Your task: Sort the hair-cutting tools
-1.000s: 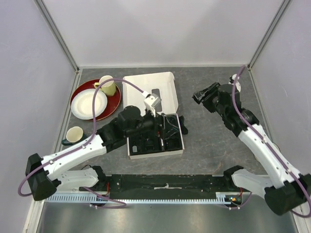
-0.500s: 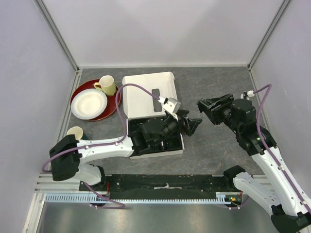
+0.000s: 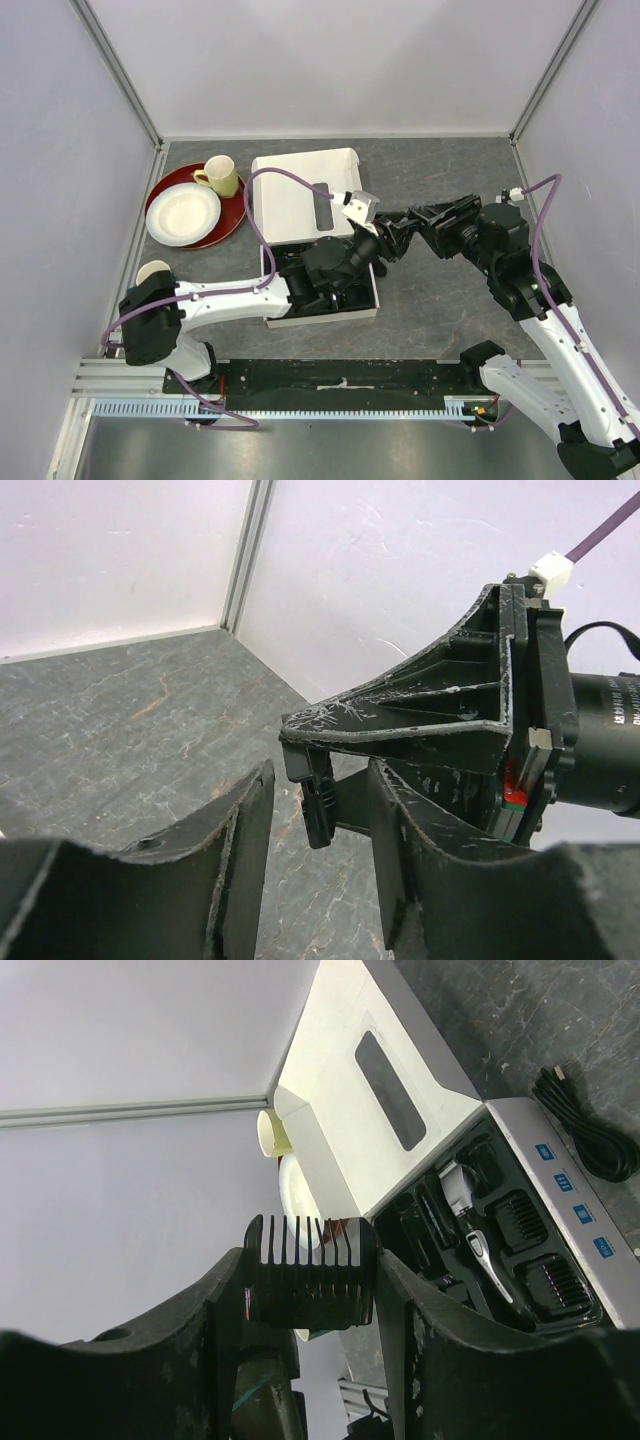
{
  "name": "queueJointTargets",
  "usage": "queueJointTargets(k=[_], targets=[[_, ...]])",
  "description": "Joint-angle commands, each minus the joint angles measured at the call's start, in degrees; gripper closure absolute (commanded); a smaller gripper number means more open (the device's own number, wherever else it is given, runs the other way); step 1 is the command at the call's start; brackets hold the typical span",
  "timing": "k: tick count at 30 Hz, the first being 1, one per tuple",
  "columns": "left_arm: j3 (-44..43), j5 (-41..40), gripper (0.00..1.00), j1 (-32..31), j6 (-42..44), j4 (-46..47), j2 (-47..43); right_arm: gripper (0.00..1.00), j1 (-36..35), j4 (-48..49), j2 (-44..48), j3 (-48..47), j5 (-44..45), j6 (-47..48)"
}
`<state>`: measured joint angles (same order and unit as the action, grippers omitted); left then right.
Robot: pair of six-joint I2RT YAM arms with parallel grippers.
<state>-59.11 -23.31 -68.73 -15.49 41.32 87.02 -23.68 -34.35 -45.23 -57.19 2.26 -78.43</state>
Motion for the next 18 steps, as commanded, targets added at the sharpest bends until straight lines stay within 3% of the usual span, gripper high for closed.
queueJointTargets(k=[1, 7, 11, 14, 15, 18], targets=[[-3.37, -4.37, 0.52, -0.70, 1.16, 0.87, 2.18, 0.86, -0.22, 0.25, 0.67, -2.31, -0.51, -1.11], [-3.82, -8.15, 0.45, -1.49, 0.28, -1.68, 2.27, 0.86, -0.22, 0.77, 0.41, -2.58, 0.46, -1.02], [-3.73, -8.86, 0.47, -1.67, -0.95, -2.56, 2.54, 0.86, -0.22, 0.86, 0.15, -2.75, 0.99, -0.84], [-3.73, -8.59, 0.60, -1.67, -1.47, -2.73, 2.71, 0.85, -0.22, 0.86, 0.15, -2.58, 0.99, -0.76], [-3.82, -7.98, 0.71, -1.67, -1.56, -2.74, 2.80, 0.85, -0.14, 0.95, 0.23, -2.58, 0.99, -0.84], [-3.91, -7.45, 0.91, -1.67, -1.92, -3.09, 2.89, 0.83, -0.22, 0.95, 0.06, -2.23, 0.99, -0.76]])
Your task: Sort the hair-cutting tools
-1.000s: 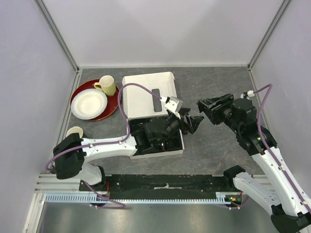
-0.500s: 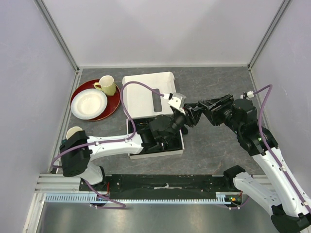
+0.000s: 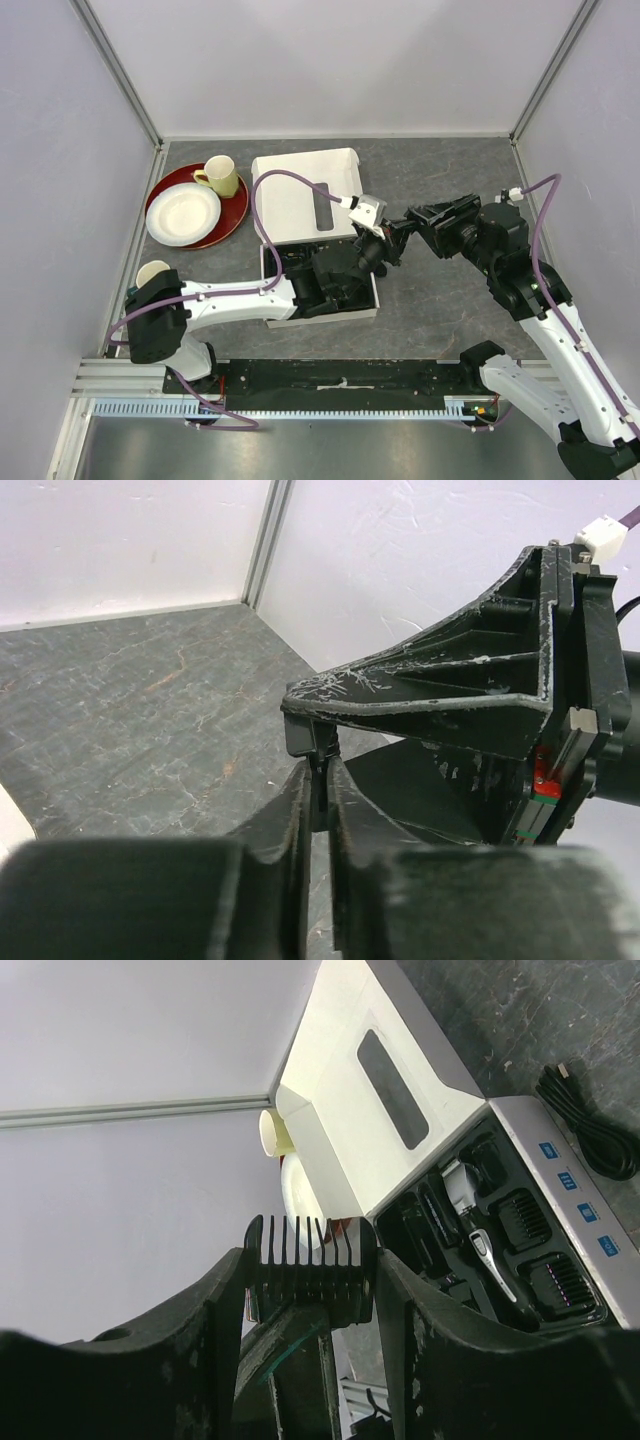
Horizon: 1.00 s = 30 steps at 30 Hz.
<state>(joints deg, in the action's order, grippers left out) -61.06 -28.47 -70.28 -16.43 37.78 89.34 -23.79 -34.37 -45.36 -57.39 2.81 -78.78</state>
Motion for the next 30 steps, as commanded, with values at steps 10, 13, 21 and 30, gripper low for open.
queueJointTargets(k=[10, 13, 21, 30], targets=[[-3.89, 1.65, 0.98, 2.15, -5.19, -11.39, -3.28, 0.02, -0.03, 1.76, -0.08, -0.88, 2.63, 6.25], [-3.89, 8.67, 0.98, 6.27, -10.97, -21.32, -6.18, 0.02, 0.06, 1.76, 2.02, -0.71, 5.10, 9.25], [-5.56, 20.46, 0.98, 18.75, -21.01, -48.13, -11.73, 0.02, 0.15, -3.58, 5.64, -0.01, 9.76, 20.15], [-5.74, 38.66, 0.98, 30.11, -23.39, -55.27, -5.16, 0.02, 0.15, -6.32, 6.25, 7.63, 3.79, 22.62]])
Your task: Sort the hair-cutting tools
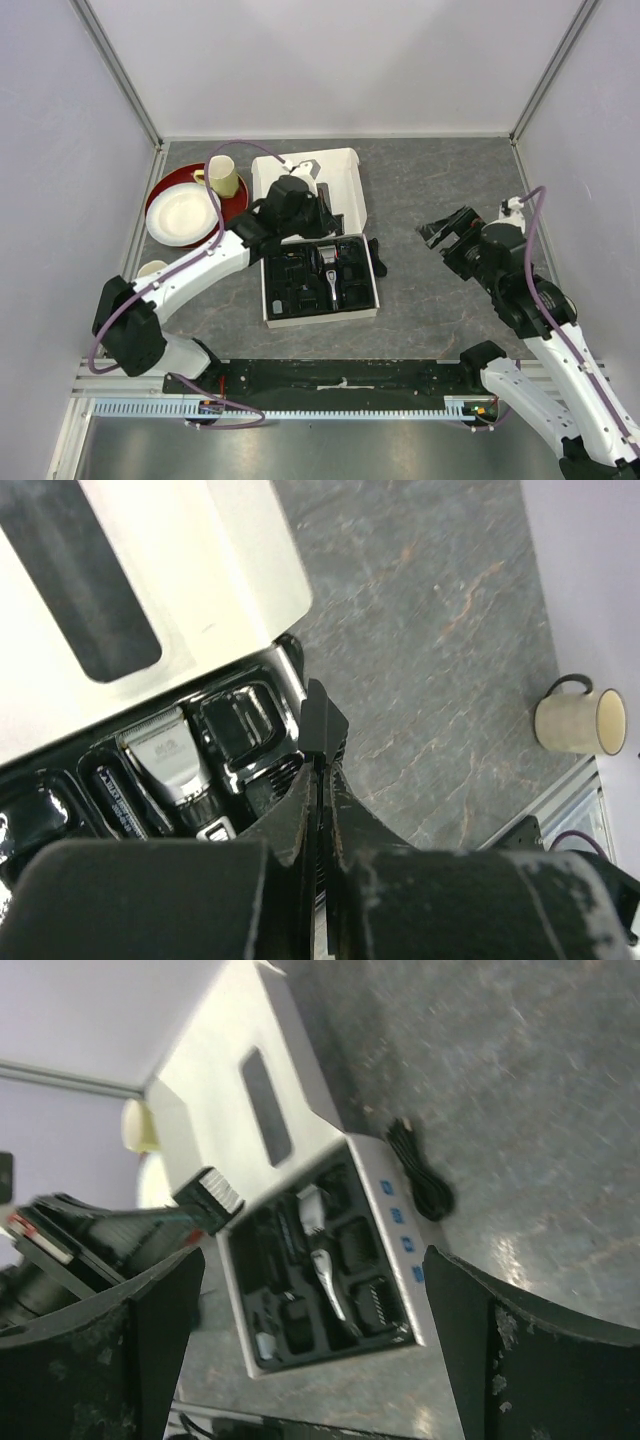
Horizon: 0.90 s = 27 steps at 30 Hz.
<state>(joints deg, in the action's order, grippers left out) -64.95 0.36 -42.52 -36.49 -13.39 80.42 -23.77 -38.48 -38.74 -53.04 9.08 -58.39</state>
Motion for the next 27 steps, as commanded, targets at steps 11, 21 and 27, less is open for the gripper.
queueJointTargets(k=[11, 21, 27], targets=[[-1.14, 17.39, 0.98, 6.75, -4.90, 5.92, 14.06, 0.03, 0.13, -3.27, 5.51, 14.36, -6.36, -0.67], [0.44, 19.33, 0.98, 6.75, -8.94, 7.23, 16.08, 0.04, 0.13, -3.53, 3.68, 14.89, -6.97, -0.58], [0.70, 20.12, 0.98, 6.75, -10.35, 8.82, 19.33, 0.05, 0.13, -3.45, 3.32, 15.42, -7.41, -1.02]])
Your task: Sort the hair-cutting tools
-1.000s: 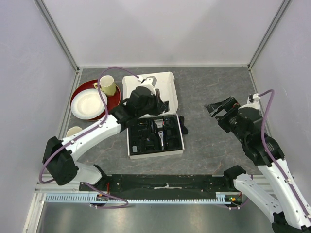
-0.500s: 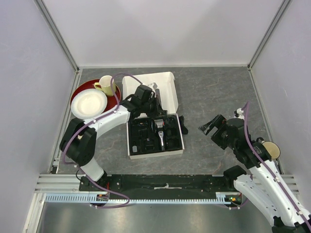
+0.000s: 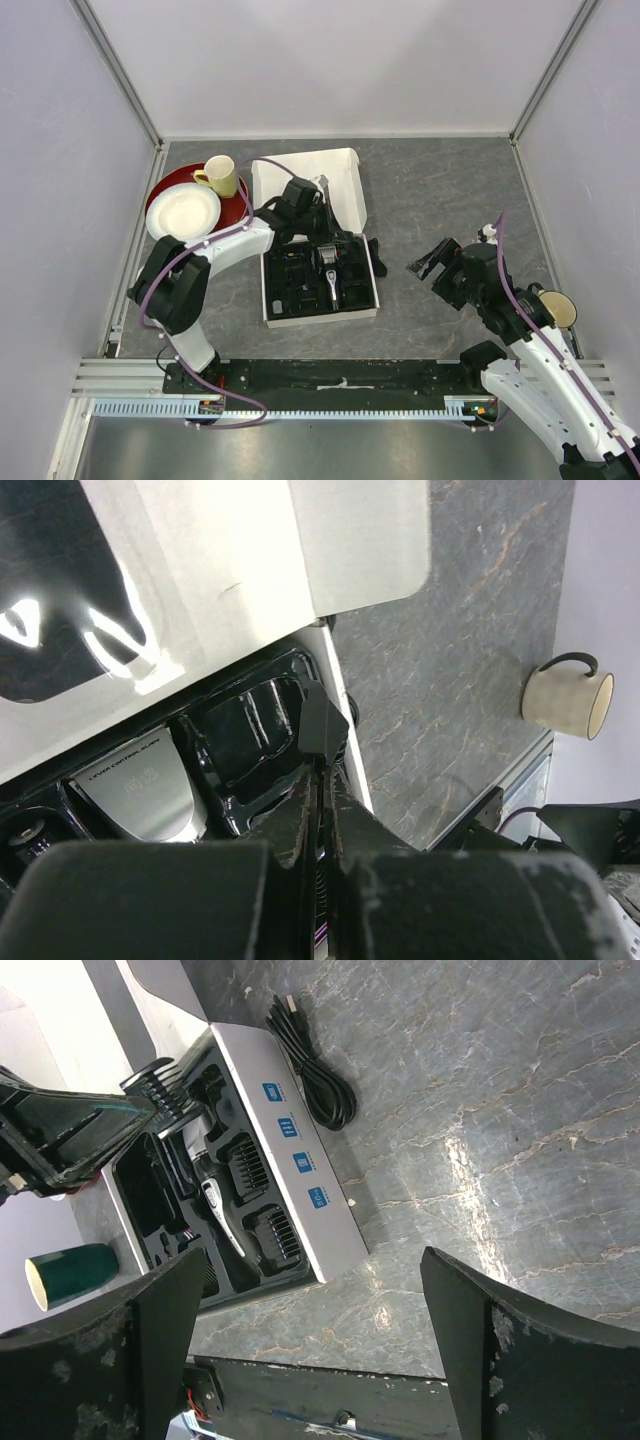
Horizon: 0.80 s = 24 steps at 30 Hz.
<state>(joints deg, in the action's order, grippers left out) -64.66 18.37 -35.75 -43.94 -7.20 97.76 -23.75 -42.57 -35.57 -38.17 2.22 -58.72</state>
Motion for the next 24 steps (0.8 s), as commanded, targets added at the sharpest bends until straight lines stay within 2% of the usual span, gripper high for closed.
queueJointTargets(k=[1, 16, 24], targets=[[0.42, 2.19, 0.98, -0.02, -2.99, 2.63, 2.35, 0.05, 0.10, 0.64, 0.15, 0.64, -0.55, -0.61], [0.15, 5.27, 0.98, -0.11, -1.93, 4.65, 7.80, 0.06, 0.10, 0.55, 0.24, 2.14, -0.81, -1.13], [1.38, 4.13, 0.96, -0.11, -1.58, 4.39, 7.45, 0.06, 0.10, 0.47, 0.59, 2.40, -0.90, -1.22]])
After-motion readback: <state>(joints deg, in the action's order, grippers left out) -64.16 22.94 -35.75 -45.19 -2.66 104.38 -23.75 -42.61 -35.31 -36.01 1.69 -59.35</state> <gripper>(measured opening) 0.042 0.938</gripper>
